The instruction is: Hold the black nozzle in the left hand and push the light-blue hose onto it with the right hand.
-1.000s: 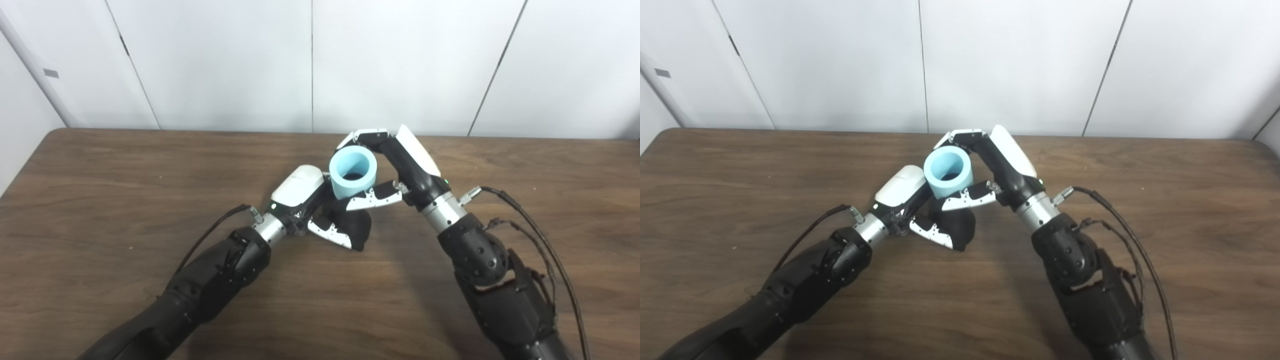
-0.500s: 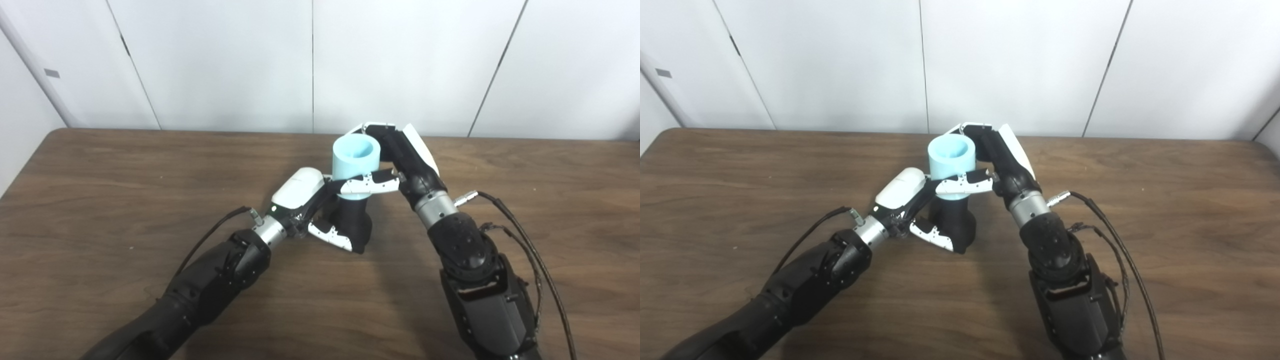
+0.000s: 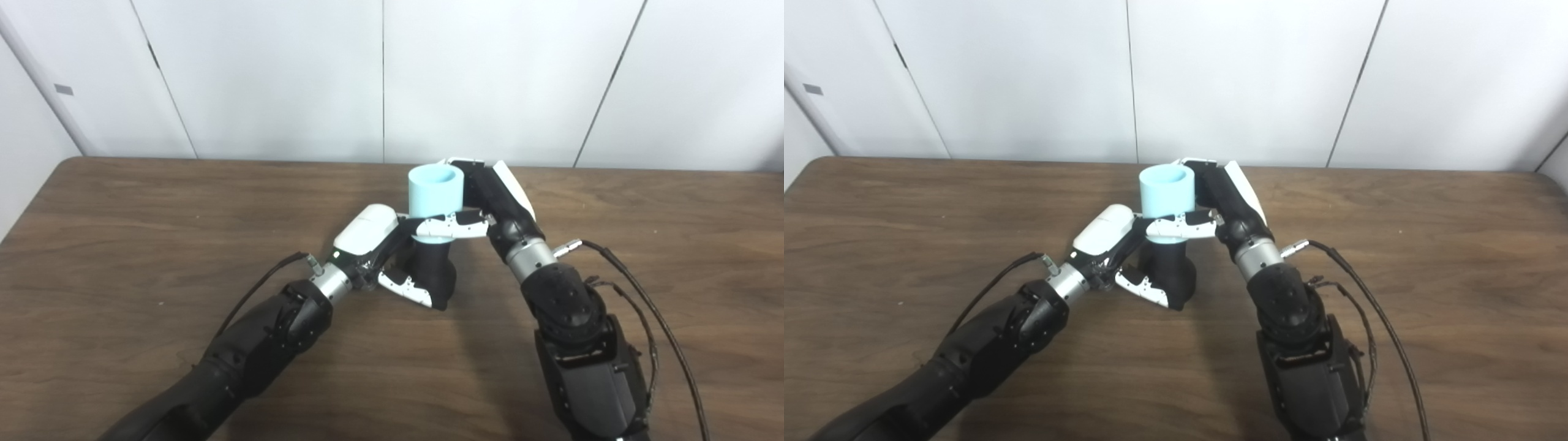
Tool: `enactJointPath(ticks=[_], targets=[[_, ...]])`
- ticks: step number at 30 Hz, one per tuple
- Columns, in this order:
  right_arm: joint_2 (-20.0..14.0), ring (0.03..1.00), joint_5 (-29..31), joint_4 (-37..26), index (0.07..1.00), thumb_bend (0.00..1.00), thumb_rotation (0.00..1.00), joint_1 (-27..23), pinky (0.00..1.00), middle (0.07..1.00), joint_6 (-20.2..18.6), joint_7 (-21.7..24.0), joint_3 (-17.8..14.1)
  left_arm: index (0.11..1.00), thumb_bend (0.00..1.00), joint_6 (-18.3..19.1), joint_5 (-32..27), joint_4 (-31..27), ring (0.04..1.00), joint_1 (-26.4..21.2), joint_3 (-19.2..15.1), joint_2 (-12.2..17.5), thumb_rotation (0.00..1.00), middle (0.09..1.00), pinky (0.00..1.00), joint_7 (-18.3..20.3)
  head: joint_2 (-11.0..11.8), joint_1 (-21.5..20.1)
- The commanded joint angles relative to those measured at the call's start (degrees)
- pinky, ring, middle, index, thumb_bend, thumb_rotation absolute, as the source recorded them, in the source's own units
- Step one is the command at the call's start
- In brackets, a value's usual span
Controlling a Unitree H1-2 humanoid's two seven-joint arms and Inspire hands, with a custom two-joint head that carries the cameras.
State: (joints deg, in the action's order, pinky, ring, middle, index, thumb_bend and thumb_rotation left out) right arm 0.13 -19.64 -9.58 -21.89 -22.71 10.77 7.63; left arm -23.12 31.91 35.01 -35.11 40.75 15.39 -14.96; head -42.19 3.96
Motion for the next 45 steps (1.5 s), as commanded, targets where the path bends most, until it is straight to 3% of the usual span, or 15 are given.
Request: enactJointPath(ticks=[1,2,5,8,13,15,19,22,30,36,39,41,45], targets=[[-3.3,0.437,-4.0,0.4,0.487,0.53,0.0,2.6,0.37,0.468,-4.0,0.9,1.7,0.478,0.52,3.5,3.7,3.6,0.57,7.4,5.0,0.7,0.0,0.495,0.5,13.5,-0.1,0.0],[-3.8,0.433,-3.1,0.4,0.488,0.53,0.0,3.0,0.37,0.466,-2.4,0.8,2.1,0.48,0.52,3.6,3.7,3.5,0.57,7.4,5.0,0.7,0.0,0.492,0.5,13.5,-0.1,0.0],[-6.1,0.406,-1.8,1.8,0.496,0.53,0.0,4.5,0.35,0.444,7.5,-0.3,4.0,0.483,0.52,3.7,3.8,3.6,0.565,7.3,4.9,0.6,0.0,0.485,0.5,13.3,-0.1,0.0],[-7.0,0.447,-2.5,2.5,0.487,0.53,0.0,6.0,0.37,0.466,14.3,-2.8,5.3,0.478,0.52,3.8,3.8,3.6,0.565,7.2,4.9,0.6,0.0,0.493,0.5,13.3,-0.1,0.1],[-4.1,0.439,-1.7,5.3,0.483,0.53,0.0,9.6,0.35,0.466,23.5,-11.9,3.4,0.485,0.52,3.2,3.6,4.3,0.571,7.1,4.8,0.5,0.0,0.483,0.51,13.1,0.0,-0.1],[-3.3,0.446,-1.8,6.7,0.492,0.53,0.0,10.4,0.39,0.454,25.5,-14.4,2.8,0.486,0.53,3.2,3.6,4.3,0.569,7.1,4.7,0.6,0.0,0.481,0.51,13.1,-0.1,0.0],[-1.0,0.47,-1.5,8.0,0.495,0.53,0.0,12.0,0.42,0.458,25.0,-18.3,1.0,0.48,0.52,3.3,3.9,4.0,0.557,7.3,4.7,0.7,0.0,0.49,0.48,12.8,-0.1,-0.1],[-0.5,0.46,-1.2,9.0,0.494,0.53,0.0,12.2,0.38,0.454,25.2,-19.3,0.4,0.482,0.53,3.2,3.7,3.8,0.553,7.4,4.7,0.8,0.0,0.486,0.48,13.0,-0.1,-0.2],[-0.3,0.456,-0.9,9.9,0.491,0.53,0.0,11.7,0.38,0.461,24.8,-19.5,0.0,0.483,0.52,2.8,3.7,4.1,0.564,7.3,4.7,0.8,0.0,0.485,0.5,13.2,-0.1,-0.2],[-2.0,0.458,-0.8,9.0,0.495,0.53,0.0,9.5,0.42,0.466,22.8,-15.8,1.2,0.485,0.52,2.7,3.9,4.4,0.559,7.2,4.8,0.7,0.0,0.483,0.49,13.3,0.0,-0.2],[-2.9,0.457,-2.2,6.9,0.488,0.53,0.0,8.2,0.39,0.471,19.6,-13.3,2.0,0.488,0.52,2.7,3.9,4.7,0.556,7.1,4.7,0.7,0.0,0.479,0.49,13.2,0.1,-0.3],[-3.8,0.469,-3.8,3.5,0.485,0.53,0.0,6.8,0.4,0.475,13.1,-9.7,3.3,0.487,0.52,2.7,3.8,4.7,0.554,7.1,4.7,0.7,0.0,0.48,0.49,13.3,0.1,-0.5],[-5.5,0.486,-6.2,-0.8,0.481,0.53,0.0,4.6,0.44,0.483,4.0,-4.6,5.8,0.476,0.52,2.9,3.9,4.5,0.568,7.1,4.8,0.5,0.0,0.497,0.51,13.4,0.1,-0.5]])
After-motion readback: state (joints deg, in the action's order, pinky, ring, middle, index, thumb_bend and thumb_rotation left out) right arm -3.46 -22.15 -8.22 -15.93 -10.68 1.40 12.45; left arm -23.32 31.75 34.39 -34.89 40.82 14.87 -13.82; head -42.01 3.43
